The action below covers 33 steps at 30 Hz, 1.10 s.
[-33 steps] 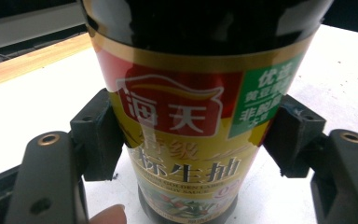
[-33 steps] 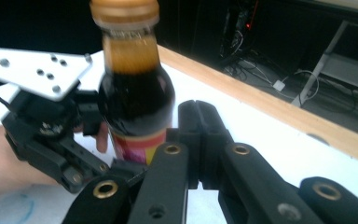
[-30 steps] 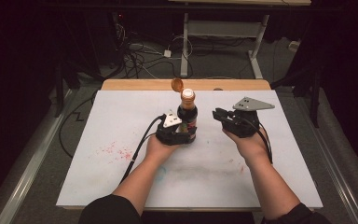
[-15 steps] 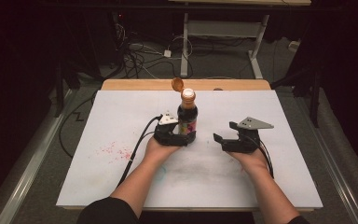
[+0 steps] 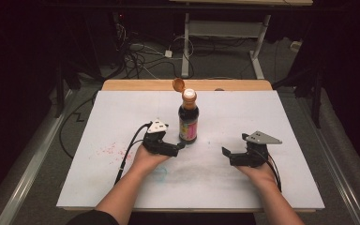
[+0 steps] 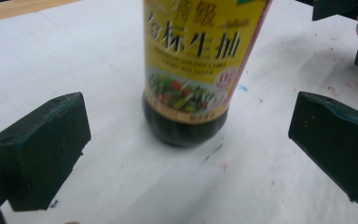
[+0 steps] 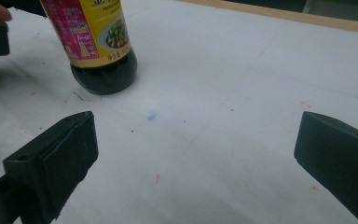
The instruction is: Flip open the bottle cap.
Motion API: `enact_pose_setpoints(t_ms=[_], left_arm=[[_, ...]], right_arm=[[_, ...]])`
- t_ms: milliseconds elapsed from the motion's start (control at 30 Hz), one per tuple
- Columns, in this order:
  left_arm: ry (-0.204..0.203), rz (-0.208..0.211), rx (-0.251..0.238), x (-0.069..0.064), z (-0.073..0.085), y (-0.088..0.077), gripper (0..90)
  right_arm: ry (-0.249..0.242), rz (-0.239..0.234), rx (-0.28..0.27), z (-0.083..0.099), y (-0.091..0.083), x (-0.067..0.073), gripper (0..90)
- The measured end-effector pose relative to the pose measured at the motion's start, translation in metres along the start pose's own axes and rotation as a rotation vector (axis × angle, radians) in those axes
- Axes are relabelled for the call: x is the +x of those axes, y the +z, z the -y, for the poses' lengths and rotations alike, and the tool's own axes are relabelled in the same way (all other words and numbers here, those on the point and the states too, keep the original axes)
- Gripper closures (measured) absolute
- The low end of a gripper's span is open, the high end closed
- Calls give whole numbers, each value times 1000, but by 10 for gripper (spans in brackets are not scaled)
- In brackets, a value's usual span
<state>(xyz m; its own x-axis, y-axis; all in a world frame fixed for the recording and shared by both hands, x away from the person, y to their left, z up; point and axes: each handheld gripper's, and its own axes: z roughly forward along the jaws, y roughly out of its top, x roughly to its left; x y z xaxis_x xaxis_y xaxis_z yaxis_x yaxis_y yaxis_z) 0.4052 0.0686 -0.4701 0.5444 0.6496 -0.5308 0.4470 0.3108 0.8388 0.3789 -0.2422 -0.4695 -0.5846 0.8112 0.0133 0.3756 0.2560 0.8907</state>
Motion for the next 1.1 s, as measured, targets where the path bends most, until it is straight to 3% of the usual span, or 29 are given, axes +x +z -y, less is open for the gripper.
enact_pose_setpoints(t_ms=[700,867,1000,1100], left_arm=[[0,-81,-72,34,9,-104,0],[7,-102,-62,39,18,-124,0],[24,-87,-95,38,23,-137,0],[38,-84,-108,36,25,-139,0]], right_arm=[[3,43,-40,30,-44,3,4],[1,46,-47,34,-49,4,4],[-2,48,-61,36,-52,7,4],[-2,48,-61,36,-50,10,4]])
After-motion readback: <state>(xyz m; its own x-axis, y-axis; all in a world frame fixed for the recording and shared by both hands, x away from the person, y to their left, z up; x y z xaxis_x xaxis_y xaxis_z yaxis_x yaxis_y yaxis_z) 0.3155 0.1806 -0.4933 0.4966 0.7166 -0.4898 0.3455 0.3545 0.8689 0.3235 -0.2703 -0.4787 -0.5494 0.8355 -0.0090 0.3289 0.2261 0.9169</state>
